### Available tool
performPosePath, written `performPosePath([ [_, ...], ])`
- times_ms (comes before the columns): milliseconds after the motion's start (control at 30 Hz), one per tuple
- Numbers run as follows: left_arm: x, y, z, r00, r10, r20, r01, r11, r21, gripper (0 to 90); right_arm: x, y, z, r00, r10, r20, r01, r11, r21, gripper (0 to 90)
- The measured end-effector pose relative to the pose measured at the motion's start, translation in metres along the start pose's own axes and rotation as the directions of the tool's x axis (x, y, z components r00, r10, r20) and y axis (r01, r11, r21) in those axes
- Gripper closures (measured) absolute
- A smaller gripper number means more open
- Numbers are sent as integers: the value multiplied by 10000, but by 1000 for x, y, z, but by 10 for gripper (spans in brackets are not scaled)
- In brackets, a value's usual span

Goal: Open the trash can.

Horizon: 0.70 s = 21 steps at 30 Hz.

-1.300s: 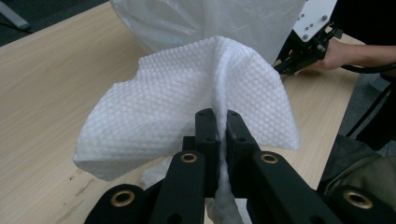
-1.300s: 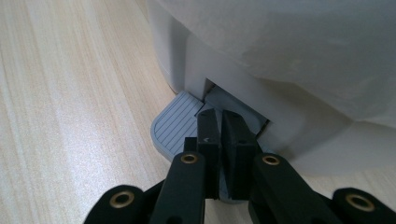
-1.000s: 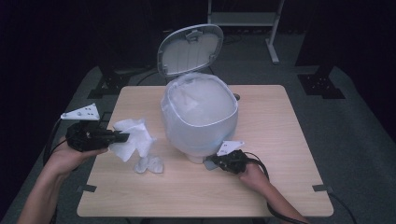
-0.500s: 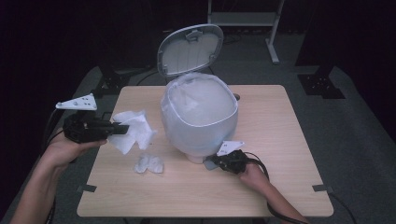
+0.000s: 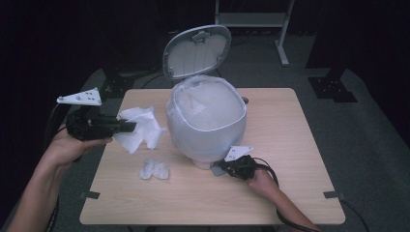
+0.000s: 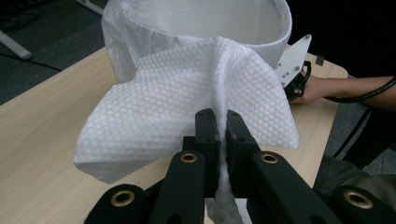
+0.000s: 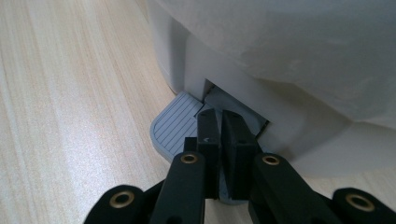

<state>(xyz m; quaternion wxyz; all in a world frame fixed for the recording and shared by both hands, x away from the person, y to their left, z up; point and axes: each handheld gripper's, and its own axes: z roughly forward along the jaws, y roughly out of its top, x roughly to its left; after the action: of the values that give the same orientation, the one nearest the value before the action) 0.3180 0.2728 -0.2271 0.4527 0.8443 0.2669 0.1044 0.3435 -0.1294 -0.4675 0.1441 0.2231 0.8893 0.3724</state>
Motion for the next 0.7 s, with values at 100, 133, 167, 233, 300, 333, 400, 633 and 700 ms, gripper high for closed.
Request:
performPosePath([
  [100, 0, 5, -2, 10000, 45, 7, -45, 10000, -85, 865, 0, 0, 0, 10000, 3, -1, -3, 10000, 7, 858],
  [133, 0, 5, -2, 10000, 45, 7, -45, 10000, -85, 865, 0, 0, 0, 10000, 3, -1, -3, 10000, 7, 858],
  [167, 0, 7, -3, 10000, 55, 13, -55, 9999, -120, 865, 0, 0, 0, 10000, 0, 3, 0, 10000, 3, 858],
  [233, -2, 11, -4, 9999, 144, 0, -144, 9998, -143, 865, 0, 0, 0, 10000, 1, 14, -1, 10000, 4, 858],
  [300, -3, 13, -4, 9998, 194, 20, -193, 9997, -164, 865, 0, 0, 0, 9999, -71, 72, 71, 10000, 13, 858],
  [333, -3, 13, -4, 9998, 194, 20, -193, 9997, -164, 864, 0, 0, 0, 9999, -71, 72, 71, 10000, 13, 858],
  [400, -4, 17, -3, 9996, 284, 58, -283, 9994, -191, 864, 0, 0, 0, 10000, -41, 39, 41, 10000, -6, 858],
  [633, -5, 28, 0, 9993, 352, 110, -350, 9992, -182, 861, 0, 0, 0, 10000, -13, 21, 13, 10000, -16, 858],
  [700, -5, 31, 1, 9992, 391, 122, -389, 9991, -154, 862, 0, 0, 0, 10000, -7, 36, 7, 10000, -11, 858],
])
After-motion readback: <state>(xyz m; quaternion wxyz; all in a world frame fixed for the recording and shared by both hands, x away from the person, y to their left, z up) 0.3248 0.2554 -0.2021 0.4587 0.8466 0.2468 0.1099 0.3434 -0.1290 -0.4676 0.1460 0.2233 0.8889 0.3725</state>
